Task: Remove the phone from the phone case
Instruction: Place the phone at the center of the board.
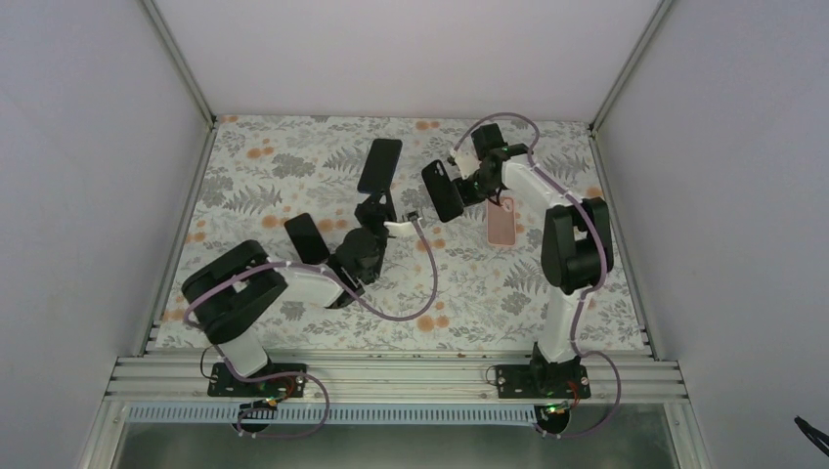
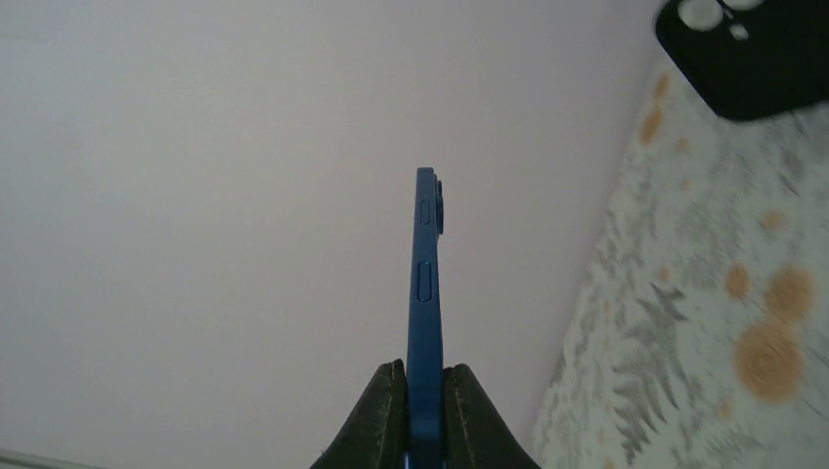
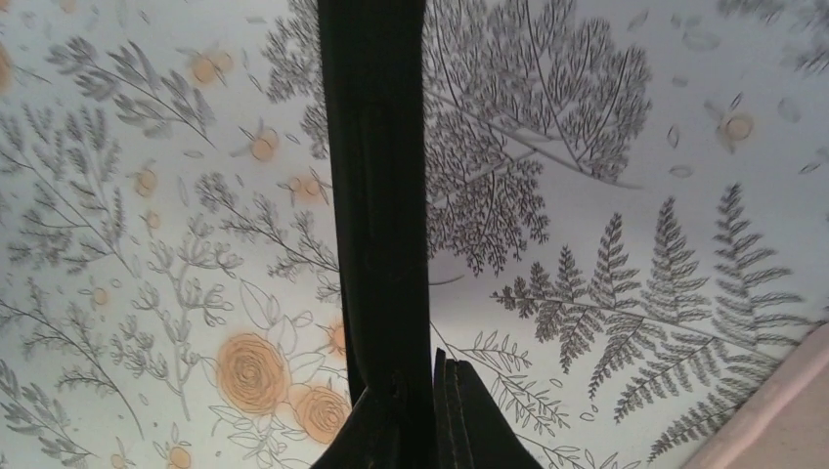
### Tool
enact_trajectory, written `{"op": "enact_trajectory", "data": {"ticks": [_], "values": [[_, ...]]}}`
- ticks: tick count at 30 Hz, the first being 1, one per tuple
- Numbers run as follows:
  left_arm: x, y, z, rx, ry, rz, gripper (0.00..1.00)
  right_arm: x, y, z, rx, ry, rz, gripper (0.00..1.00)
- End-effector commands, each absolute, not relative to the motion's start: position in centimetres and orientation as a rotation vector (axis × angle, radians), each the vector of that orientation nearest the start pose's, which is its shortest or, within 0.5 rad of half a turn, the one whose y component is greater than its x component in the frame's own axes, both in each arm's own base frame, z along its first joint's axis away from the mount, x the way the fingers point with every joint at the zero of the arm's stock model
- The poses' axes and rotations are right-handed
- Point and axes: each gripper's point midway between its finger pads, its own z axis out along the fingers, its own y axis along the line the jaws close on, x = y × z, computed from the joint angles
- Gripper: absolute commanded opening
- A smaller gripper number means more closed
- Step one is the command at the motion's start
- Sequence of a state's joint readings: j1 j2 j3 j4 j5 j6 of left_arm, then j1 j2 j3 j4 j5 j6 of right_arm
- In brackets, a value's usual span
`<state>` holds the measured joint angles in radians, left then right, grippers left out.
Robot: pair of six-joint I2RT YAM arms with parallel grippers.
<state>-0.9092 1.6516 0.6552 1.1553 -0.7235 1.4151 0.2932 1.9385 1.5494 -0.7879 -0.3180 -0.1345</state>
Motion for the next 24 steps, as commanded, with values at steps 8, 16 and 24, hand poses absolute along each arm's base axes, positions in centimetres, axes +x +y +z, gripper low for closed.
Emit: {"op": "enact_trajectory", "data": {"ticks": [8,16,24], "values": [[36.4,-27.1,14.1,1.179,1.224,0.914,0.02,44.5,16.6,7.8,-0.607,2.769,0.429,0.03],[36.4,-27.8,8.4,1.357,1.344,0.867,0.02,45.6,14.2,6.3,-0.556,2.819,0.291,0.04],[35.1,-28.5,4.5,1.536,1.398,0.815,0.02,45.1,13.3,5.7,-0.585,2.869,0.264,0.08]]}}
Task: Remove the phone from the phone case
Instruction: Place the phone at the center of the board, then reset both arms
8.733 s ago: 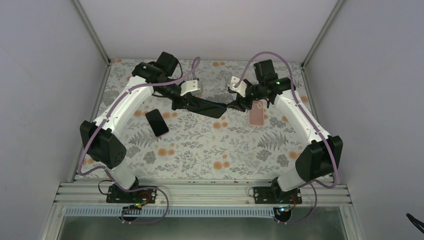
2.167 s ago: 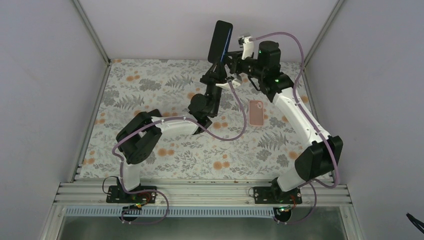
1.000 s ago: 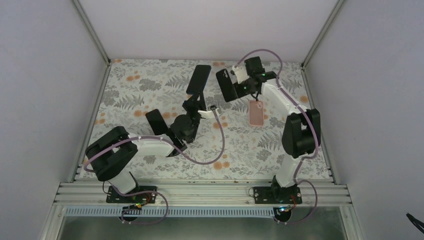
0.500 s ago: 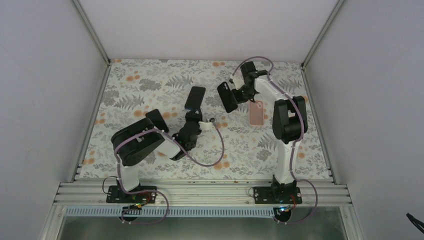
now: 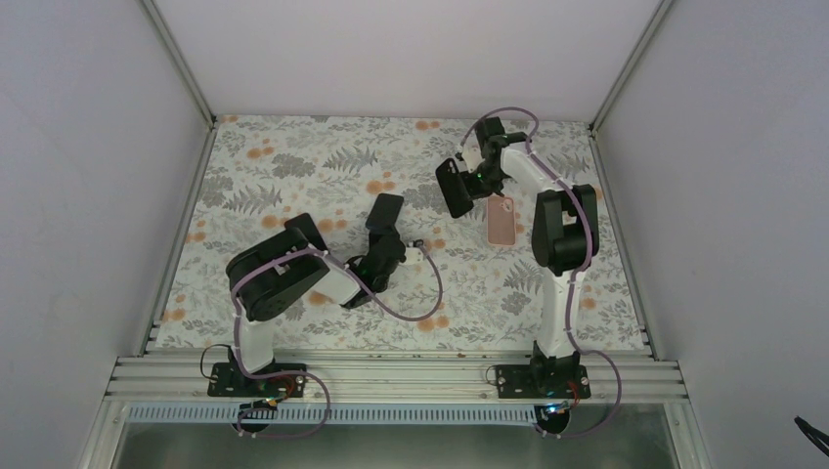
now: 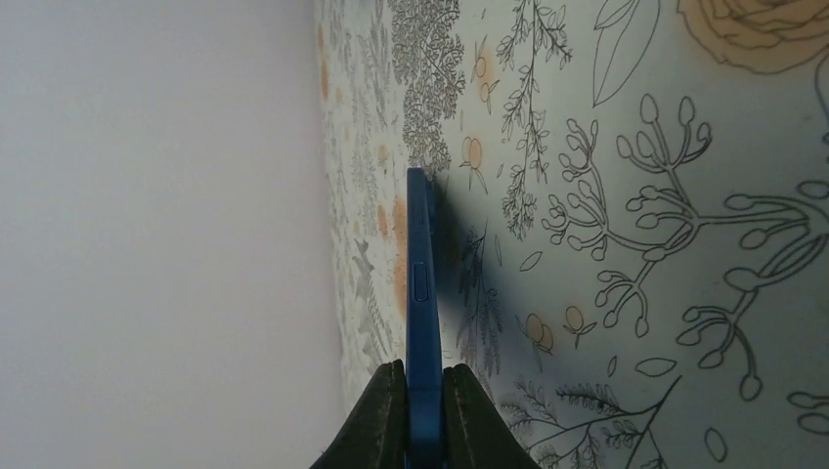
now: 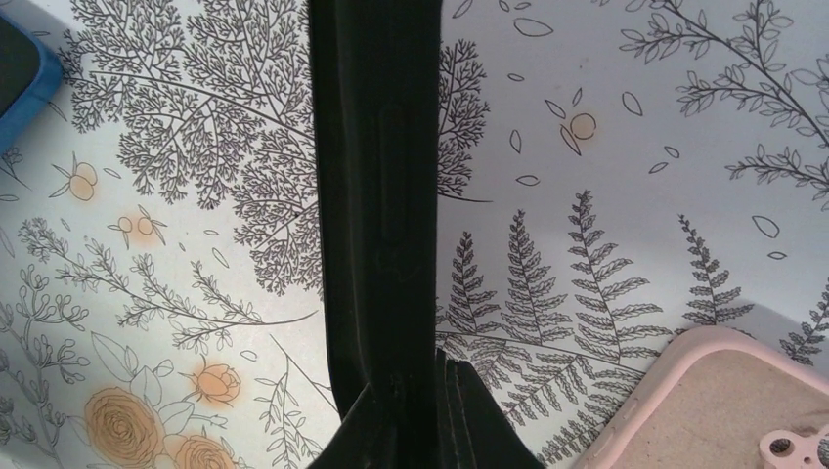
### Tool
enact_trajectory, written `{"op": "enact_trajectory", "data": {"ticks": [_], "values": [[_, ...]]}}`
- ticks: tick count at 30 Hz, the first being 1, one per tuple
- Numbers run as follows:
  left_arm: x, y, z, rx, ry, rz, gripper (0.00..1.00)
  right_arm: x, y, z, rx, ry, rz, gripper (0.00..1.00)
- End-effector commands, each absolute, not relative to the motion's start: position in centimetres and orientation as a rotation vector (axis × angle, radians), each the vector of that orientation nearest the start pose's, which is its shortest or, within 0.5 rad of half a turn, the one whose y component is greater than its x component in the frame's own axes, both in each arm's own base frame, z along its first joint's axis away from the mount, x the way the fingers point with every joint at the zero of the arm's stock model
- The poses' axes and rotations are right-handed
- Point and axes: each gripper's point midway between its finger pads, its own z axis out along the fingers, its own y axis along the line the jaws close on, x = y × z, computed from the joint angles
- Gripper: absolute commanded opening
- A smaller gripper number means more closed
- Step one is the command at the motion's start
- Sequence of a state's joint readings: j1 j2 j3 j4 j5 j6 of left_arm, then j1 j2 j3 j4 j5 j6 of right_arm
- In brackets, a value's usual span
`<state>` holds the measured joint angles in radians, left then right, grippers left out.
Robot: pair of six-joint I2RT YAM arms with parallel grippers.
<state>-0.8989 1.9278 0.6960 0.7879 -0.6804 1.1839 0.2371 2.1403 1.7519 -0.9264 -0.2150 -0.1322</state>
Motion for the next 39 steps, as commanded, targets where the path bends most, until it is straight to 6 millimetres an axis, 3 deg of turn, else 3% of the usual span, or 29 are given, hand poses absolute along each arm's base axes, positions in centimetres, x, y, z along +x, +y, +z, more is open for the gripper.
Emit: {"op": "enact_trajectory", "data": {"ticks": [1,2,9,13,15,16,17,20,23,29,32,35,37,39], "values": [[34.7,-28.6,3.9,1.561,1.396,0.813,0.03,45.0,13.3,5.7,-0.591,2.875,0.272,0.1],[34.3,-28.7,3.6,1.579,1.392,0.806,0.04,44.7,13.4,5.6,-0.601,2.883,0.282,0.13],[29.3,-29.6,-0.6,1.857,1.392,0.653,0.45,42.3,13.1,4.0,-0.67,2.985,0.312,0.35],[26.5,-30.6,-0.9,1.958,1.469,0.456,0.61,41.1,12.3,4.3,-0.701,2.999,0.268,0.49],[24.9,-31.2,-0.7,2.024,1.516,0.343,0.79,40.6,11.6,4.8,-0.722,2.997,0.209,0.61],[23.7,-31.6,-0.6,2.065,1.545,0.273,0.92,40.3,10.9,5.1,-0.734,2.993,0.153,0.8],[22.9,-32.1,-0.2,2.086,1.577,0.215,0.99,40.1,10.0,5.5,-0.746,2.986,0.079,0.97],[20.8,-33.1,1.5,2.122,1.635,0.035,1.0,39.8,7.8,7.4,-0.767,2.933,-0.107,1.0],[20.3,-33.6,4.0,2.114,1.646,-0.036,1.0,40.5,7.0,11.4,-0.762,2.81,-0.193,1.0],[23.5,-35.5,14.9,1.926,1.694,-0.191,1.0,41.2,6.9,21.2,-0.728,2.526,-0.194,1.0],[26.3,-34.3,21.1,1.761,1.69,-0.233,1.0,42.0,4.1,26.9,-0.581,2.372,-0.243,1.0],[31.7,-29.4,26.1,1.513,1.744,-0.188,1.0,42.7,-0.3,31.3,-0.396,2.259,-0.213,1.0],[35.2,-25.0,28.8,1.338,1.784,-0.147,1.0,43.0,-4.6,33.7,-0.235,2.182,-0.203,1.0],[38.4,-19.4,30.8,1.141,1.835,-0.103,1.0,42.8,-8.4,34.5,-0.114,2.125,-0.204,1.0]]}}
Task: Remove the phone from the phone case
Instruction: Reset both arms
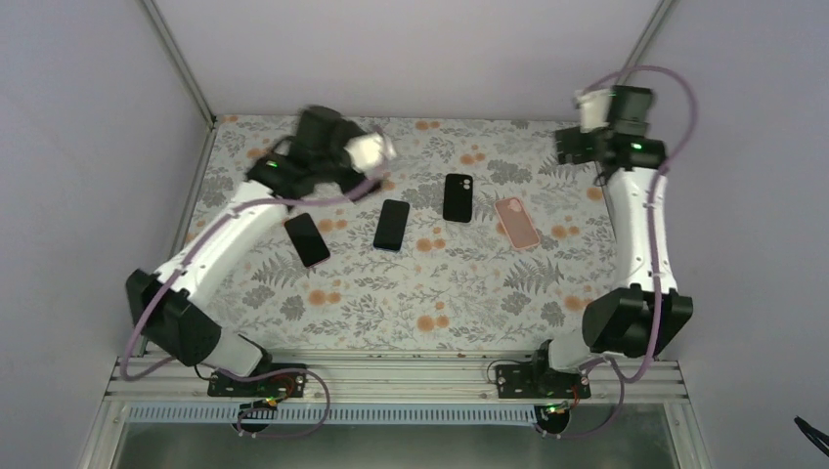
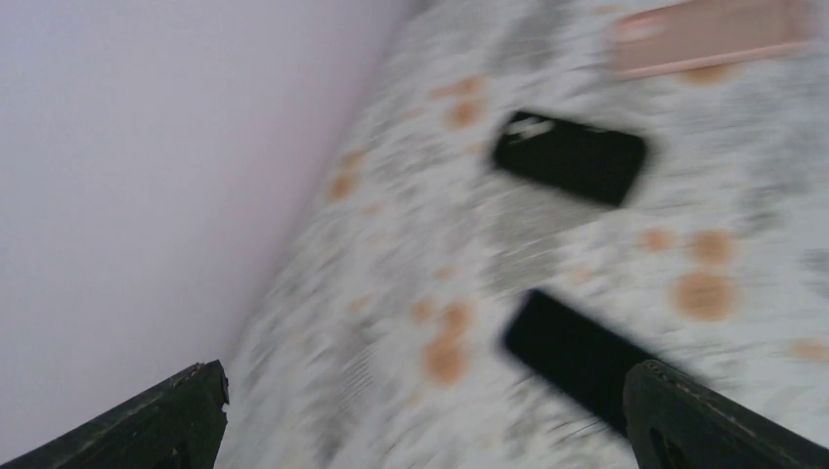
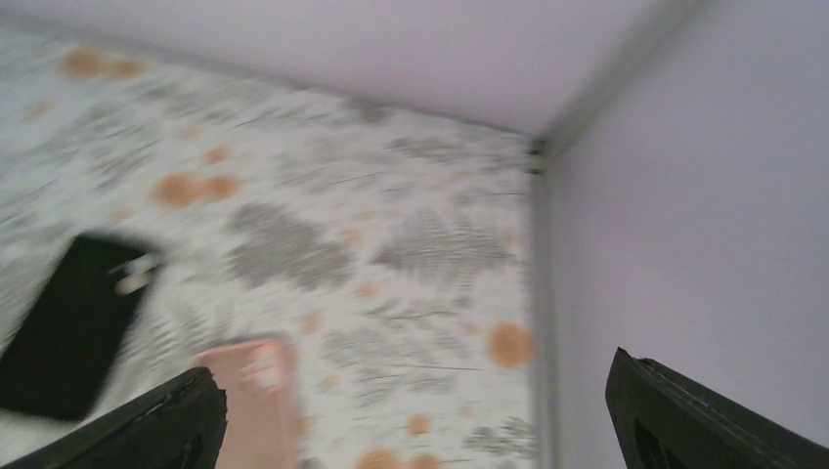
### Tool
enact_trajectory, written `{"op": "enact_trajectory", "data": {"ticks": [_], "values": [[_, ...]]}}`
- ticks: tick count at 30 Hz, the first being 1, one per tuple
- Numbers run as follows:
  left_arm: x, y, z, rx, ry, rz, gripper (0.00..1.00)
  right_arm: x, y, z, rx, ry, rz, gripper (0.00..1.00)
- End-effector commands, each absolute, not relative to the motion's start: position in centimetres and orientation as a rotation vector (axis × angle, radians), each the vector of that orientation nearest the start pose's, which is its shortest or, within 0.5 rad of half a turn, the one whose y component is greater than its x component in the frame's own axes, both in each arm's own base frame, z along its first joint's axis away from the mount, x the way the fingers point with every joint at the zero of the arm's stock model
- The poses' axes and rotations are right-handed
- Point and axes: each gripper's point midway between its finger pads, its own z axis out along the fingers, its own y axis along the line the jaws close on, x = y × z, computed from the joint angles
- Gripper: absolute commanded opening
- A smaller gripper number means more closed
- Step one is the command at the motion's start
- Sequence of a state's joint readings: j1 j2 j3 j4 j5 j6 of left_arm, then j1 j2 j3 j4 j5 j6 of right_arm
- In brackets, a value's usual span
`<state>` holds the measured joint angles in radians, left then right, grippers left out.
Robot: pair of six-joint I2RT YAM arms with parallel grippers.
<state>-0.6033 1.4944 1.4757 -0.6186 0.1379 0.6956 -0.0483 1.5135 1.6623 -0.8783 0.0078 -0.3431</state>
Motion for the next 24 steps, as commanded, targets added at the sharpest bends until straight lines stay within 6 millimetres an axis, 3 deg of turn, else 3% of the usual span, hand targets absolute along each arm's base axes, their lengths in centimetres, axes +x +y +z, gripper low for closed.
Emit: {"op": "enact_trajectory", "data": {"ticks": [1,5,7,10,15,18,24], "values": [[39.5,-16.7,31.7,1.051,1.843,-0.084,1.0,42.6,-10.1,34.4,-0.049,2.104,-0.202,1.0],[41.2,-5.5,32.1,0.721,1.901,-0.006,1.0,42.1,-13.8,29.8,0.069,2.16,-0.111,1.0],[40.6,-1.6,31.1,0.615,1.915,0.065,1.0,41.8,-14.9,26.7,0.119,2.198,-0.116,1.0],[40.1,2.5,28.7,0.483,1.968,0.156,1.0,41.5,-15.4,23.4,0.137,2.221,-0.124,1.0],[39.5,5.2,24.2,0.318,2.065,0.132,1.0,41.4,-14.6,20.8,0.13,2.255,-0.056,1.0],[39.2,5.1,21.9,0.328,2.114,0.111,1.0,41.5,-14.0,20.6,0.121,2.263,-0.01,1.0],[39.0,5.1,20.3,0.312,2.145,0.089,1.0,41.4,-12.8,19.1,0.077,2.29,0.067,1.0]]}}
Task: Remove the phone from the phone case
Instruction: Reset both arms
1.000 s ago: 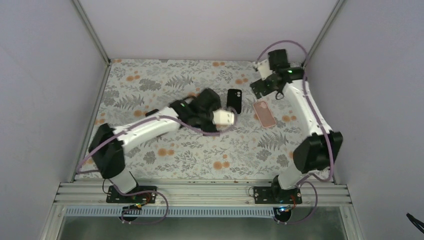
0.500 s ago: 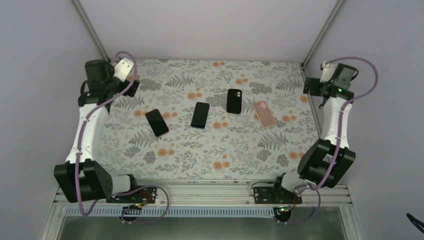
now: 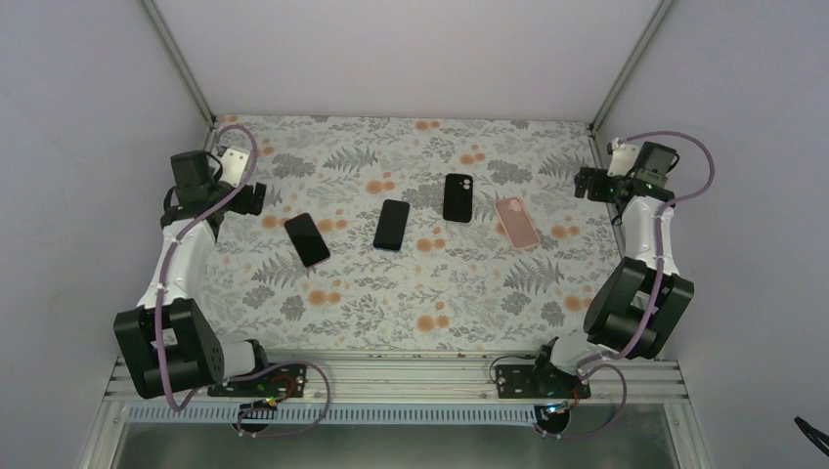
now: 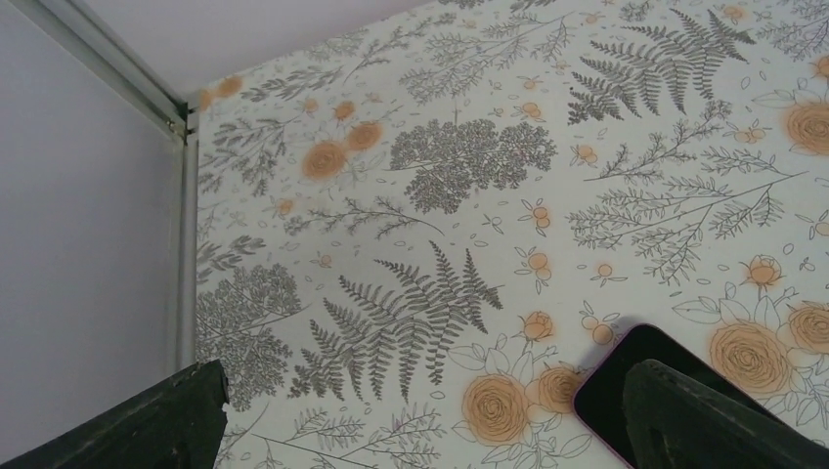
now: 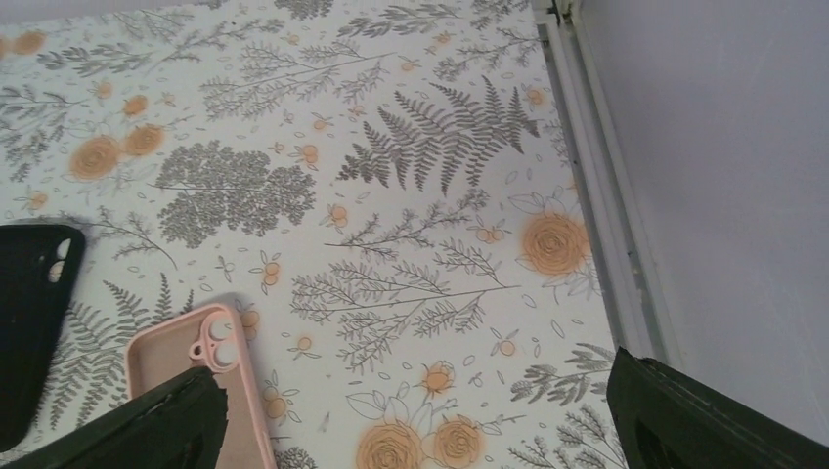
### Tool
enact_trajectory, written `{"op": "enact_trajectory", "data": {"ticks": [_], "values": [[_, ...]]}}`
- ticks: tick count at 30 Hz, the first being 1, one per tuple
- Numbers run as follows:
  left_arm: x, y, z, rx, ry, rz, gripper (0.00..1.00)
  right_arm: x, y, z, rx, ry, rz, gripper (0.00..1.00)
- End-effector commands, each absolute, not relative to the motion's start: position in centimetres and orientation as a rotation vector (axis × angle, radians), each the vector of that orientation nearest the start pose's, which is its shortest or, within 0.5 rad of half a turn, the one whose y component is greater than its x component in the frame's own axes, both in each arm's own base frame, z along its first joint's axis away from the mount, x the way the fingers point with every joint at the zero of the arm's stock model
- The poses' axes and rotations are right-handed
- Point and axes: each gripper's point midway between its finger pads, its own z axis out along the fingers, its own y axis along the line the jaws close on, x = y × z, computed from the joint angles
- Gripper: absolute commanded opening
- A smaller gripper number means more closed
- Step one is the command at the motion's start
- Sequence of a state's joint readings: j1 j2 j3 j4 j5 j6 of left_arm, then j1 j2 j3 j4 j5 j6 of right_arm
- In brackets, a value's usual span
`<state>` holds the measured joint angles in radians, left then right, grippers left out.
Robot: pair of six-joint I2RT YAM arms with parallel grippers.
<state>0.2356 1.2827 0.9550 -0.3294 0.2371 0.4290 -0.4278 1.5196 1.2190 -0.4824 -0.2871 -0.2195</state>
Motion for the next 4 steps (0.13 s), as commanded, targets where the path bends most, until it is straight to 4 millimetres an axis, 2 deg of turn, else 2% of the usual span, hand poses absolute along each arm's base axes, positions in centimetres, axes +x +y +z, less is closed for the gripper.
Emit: {"op": "enact_trajectory", "data": {"ticks": [1,4], "values": [[39.0,5.19,20.18,0.307,2.146,0.091,1.0,41.4,-12.73,18.9,0.071,2.296,0.07,1.0],[38.9,5.19,20.0,0.3,2.145,0.089,1.0,41.59,-12.08,18.43,0.052,2.303,0.105,1.0]]}}
